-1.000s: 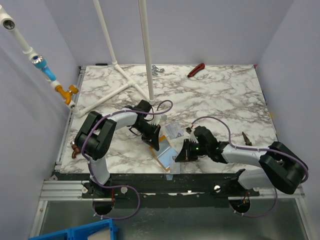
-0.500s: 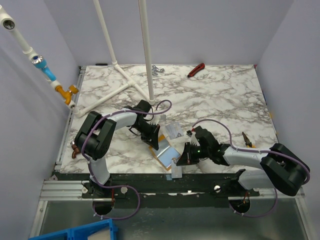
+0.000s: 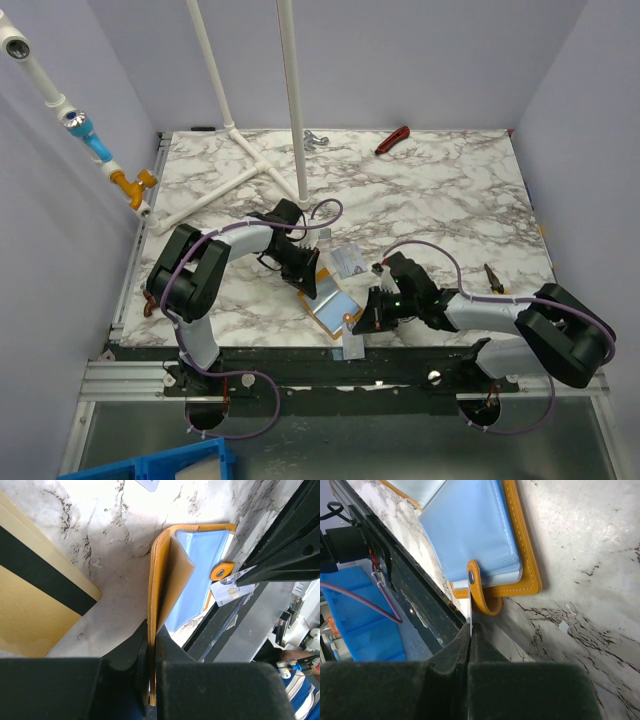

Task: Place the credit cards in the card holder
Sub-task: Open the card holder at the center of the board.

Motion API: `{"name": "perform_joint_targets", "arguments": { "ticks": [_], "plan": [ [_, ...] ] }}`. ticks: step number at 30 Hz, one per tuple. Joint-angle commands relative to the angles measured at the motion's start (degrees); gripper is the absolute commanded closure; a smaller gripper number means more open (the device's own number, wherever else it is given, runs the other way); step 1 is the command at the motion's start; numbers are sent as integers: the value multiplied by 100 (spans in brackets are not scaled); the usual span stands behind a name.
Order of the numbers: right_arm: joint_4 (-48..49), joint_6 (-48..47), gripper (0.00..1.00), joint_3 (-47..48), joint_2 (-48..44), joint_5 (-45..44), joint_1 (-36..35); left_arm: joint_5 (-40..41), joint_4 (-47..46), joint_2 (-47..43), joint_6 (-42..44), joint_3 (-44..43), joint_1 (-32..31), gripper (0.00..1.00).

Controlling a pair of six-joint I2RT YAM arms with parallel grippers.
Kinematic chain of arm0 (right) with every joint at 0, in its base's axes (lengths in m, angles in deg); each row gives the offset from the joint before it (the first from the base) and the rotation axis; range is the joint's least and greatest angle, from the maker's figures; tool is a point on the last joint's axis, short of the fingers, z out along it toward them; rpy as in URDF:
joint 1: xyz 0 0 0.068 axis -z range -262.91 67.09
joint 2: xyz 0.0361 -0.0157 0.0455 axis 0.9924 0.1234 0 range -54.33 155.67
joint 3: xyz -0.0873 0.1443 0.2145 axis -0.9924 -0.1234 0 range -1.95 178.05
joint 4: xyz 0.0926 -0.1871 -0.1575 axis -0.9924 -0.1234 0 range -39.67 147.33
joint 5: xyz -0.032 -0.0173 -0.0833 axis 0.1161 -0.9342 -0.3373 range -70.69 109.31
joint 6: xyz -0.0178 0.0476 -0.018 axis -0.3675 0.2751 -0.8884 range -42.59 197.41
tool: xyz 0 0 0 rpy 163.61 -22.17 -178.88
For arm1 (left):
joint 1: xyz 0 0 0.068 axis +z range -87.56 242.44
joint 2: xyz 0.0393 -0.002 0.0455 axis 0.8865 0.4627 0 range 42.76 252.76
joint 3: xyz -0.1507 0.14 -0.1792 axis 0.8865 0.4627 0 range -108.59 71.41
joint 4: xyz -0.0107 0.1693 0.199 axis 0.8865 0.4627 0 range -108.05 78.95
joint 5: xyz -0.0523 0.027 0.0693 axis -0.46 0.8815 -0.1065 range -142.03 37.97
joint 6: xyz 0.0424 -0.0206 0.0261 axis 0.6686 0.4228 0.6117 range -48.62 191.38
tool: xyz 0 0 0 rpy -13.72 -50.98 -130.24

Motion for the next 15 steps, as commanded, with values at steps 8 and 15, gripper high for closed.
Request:
{"name": "perform_joint_targets", "arguments": {
  "ticks": [8,15],
  "plan": [
    [292,-53,99,93,319,100,38,148,-77,-187,67,71,54,96],
    [314,-72,99,40,193,153,43,156,-86,-186,73,73,53,96]
  ]
}}
